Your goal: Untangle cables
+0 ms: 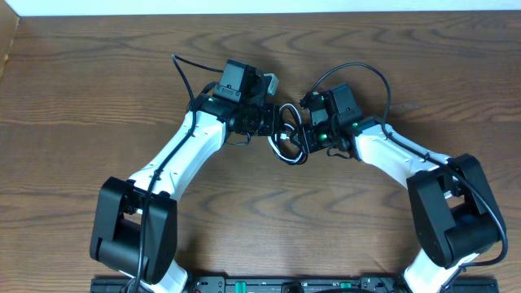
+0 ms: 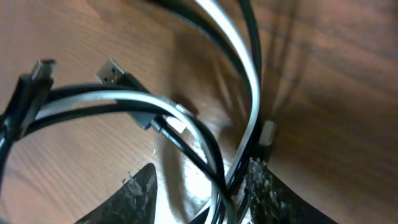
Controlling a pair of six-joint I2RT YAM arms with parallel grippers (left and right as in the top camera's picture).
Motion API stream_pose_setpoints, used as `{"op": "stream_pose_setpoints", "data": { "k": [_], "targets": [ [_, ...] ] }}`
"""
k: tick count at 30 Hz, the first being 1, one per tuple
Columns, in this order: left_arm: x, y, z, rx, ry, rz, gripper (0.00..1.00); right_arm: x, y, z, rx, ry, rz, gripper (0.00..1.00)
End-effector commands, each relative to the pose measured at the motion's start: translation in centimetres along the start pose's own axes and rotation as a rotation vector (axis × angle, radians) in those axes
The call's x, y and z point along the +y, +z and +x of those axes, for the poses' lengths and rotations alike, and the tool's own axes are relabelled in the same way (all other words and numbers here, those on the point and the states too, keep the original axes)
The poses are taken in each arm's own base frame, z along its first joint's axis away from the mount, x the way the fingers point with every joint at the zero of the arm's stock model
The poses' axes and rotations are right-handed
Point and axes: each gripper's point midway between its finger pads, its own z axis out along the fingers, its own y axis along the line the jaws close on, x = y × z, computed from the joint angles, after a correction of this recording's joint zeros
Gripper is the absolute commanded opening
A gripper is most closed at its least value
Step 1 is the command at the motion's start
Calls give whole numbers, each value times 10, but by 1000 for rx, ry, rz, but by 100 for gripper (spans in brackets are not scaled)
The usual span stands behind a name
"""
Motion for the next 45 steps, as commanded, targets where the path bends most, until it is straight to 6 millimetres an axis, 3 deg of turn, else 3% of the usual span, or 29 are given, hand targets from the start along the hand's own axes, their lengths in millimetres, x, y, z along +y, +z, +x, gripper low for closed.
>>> {"op": "stream_pose_setpoints", "data": {
  "k": [1, 5, 12, 16, 19, 22, 26, 29, 33, 36, 41, 45],
  "targets": [
    [-2, -2, -3, -8, 23, 10, 7, -2, 4, 0, 1, -73, 21, 42],
    [1, -2, -4, -13, 22, -8, 7, 1, 6, 5, 22, -124, 18, 29],
    [2, -2, -4, -14, 18, -11, 7, -3, 15, 14, 48, -116, 16, 23],
    [2, -2, -4, -14, 18, -11, 7, -2, 15, 12, 44, -111, 10, 7],
    [2, -2, -4, -14, 18, -11, 7, -5, 10, 9, 34, -42, 13, 1],
    [2, -2, -4, -15, 18, -13, 7, 5, -6, -1, 12, 50, -113, 1],
    [6, -2, -5, -22, 18, -33, 7, 24, -40, -11, -1, 129, -430, 1],
    [8, -2, -6, -26, 18, -47, 7, 36, -70, -10, -20, 83, -647, 1],
    [11, -2, -7, -31, 17, -63, 8, 38, -86, 6, -7, 48, -735, 1],
    [12, -2, -8, -35, 18, -69, 8, 51, -97, 19, 0, 6, -822, 1],
    [12, -2, -7, -32, -7, -69, 7, 74, -130, 9, -120, -58, -1051, 1],
    [13, 0, -4, -21, -15, -71, 7, 70, -130, 0, -132, -60, -1045, 1]
  ]
}}
